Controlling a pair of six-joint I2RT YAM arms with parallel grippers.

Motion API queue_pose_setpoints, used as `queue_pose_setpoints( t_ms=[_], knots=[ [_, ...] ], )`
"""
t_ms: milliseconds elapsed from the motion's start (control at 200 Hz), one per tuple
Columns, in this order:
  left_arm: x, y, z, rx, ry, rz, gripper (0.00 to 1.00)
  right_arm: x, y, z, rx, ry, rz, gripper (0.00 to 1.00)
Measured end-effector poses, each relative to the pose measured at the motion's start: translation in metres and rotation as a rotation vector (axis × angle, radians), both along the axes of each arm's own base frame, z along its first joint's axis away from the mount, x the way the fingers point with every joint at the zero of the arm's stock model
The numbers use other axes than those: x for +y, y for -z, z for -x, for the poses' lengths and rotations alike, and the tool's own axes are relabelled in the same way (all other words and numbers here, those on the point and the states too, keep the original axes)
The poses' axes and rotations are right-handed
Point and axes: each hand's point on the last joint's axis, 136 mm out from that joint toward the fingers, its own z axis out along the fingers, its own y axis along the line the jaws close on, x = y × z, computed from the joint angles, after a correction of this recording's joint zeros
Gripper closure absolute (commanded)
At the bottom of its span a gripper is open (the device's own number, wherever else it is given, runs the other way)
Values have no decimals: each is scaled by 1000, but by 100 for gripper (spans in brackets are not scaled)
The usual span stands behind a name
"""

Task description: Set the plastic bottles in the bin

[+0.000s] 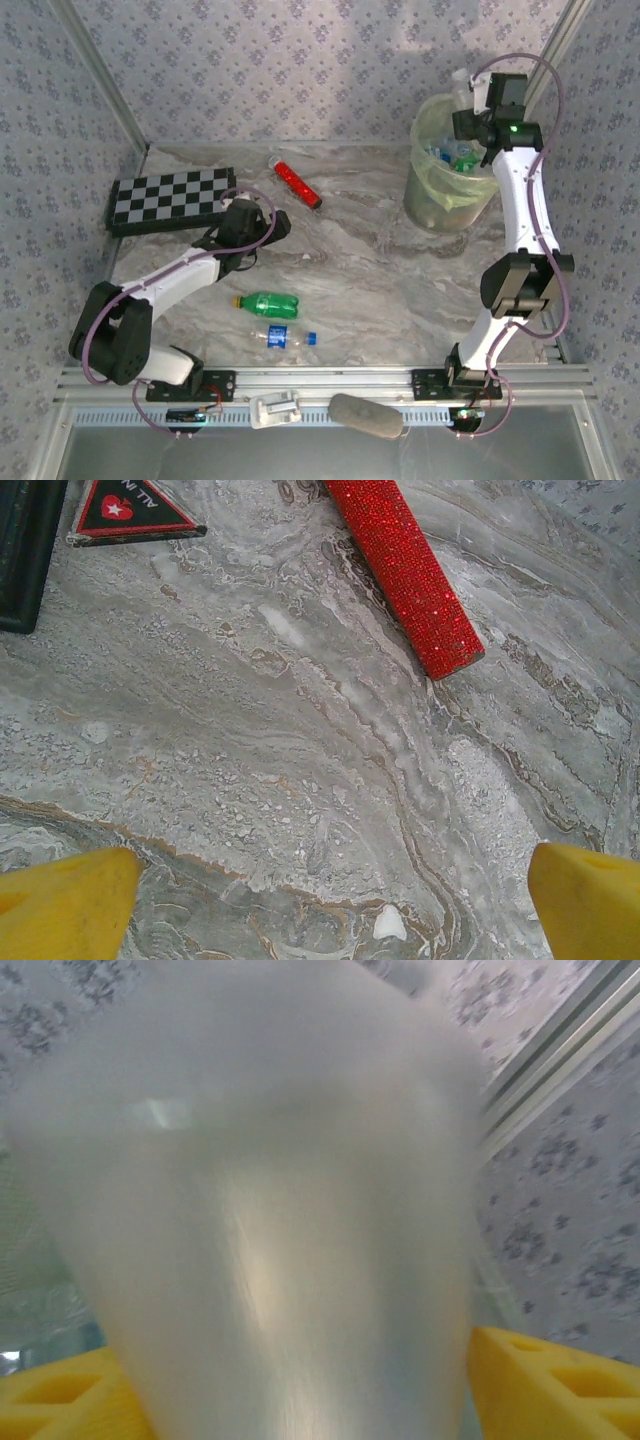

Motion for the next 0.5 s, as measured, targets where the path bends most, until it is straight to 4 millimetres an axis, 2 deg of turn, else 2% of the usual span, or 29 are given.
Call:
queue_pose_setpoints(
  t_ms=[205,390,500],
  knots=[
    [1,3,2,13,-1,-7,0,17,-9,3,-27,-49,-75,4],
    [1,2,2,11,-1,-6,0,30,-40,12,-116,-87,-153,1],
    [1,2,2,12,-1,-6,0,41,-54,10,-169,-124,-228,1]
  ],
)
